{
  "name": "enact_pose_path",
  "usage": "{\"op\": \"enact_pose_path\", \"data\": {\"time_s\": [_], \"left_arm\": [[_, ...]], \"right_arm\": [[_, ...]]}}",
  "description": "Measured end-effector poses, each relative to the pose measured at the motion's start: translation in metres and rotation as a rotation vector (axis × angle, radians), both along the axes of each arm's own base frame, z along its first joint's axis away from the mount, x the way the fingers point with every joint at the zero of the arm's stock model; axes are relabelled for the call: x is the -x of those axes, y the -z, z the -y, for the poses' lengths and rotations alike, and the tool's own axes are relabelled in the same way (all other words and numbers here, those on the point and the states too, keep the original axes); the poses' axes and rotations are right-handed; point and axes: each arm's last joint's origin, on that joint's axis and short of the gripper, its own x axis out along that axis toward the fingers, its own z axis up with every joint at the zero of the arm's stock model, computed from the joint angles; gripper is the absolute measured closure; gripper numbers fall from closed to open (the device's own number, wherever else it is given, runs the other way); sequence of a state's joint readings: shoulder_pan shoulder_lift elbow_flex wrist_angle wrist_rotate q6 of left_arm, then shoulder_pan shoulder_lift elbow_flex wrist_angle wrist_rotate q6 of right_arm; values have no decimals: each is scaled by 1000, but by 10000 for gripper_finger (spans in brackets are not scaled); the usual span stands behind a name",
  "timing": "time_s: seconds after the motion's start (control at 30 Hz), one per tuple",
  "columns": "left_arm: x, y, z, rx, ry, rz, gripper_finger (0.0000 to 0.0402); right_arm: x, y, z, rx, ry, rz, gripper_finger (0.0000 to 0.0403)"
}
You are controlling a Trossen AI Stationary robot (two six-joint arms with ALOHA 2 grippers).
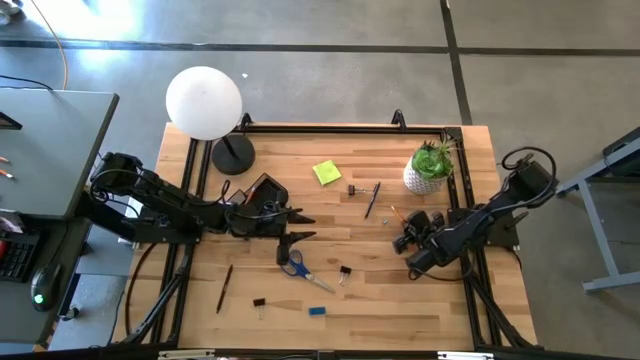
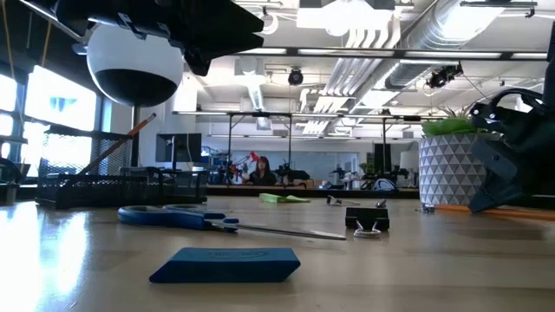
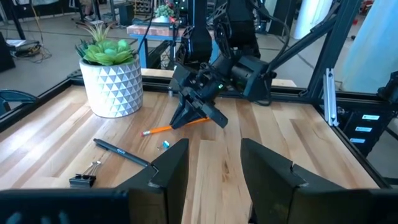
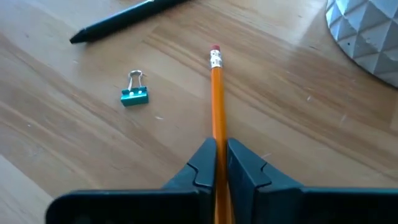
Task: Pick and place office supplies into organizer
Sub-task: Put the orange pencil into the black mesh desk organizer
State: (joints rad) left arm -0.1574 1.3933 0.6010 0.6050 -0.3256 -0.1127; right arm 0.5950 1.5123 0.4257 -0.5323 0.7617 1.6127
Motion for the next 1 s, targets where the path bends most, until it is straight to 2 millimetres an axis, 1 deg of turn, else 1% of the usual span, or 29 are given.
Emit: {"op": "enact_pose_path", "data": {"time_s": [0.17, 0.3, 0.4, 0.57, 0.67, 0.77, 0.83, 0.9, 1.0], "left_arm": [[0, 0, 0, 0, 0, -2, 266], [0, 0, 0, 2, 0, -2, 266], [0, 0, 0, 3, -1, -2, 266], [0, -3, 0, 3, 0, 27, 266], [-1, -9, 0, 0, 2, 96, 266], [-2, -19, 1, 7, 34, 192, 266], [-2, -25, 1, 12, 52, 255, 266], [-1, -29, 1, 6, 41, 292, 266], [-1, -32, -4, 0, -34, 327, 266]], "right_arm": [[-7, -11, -5, 29, -34, -59, 398], [-18, -28, -11, 103, -59, -64, 400], [-25, -46, -15, 169, -79, -46, 400], [-32, -87, -25, 331, -157, 106, 400], [-32, -111, -30, 422, -193, 217, 400], [-28, -127, -33, 491, -218, 294, 400], [-27, -133, -35, 523, -227, 340, 401], [-29, -134, -37, 543, -236, 357, 402], [-37, -135, -40, 548, -260, 355, 401]]}}
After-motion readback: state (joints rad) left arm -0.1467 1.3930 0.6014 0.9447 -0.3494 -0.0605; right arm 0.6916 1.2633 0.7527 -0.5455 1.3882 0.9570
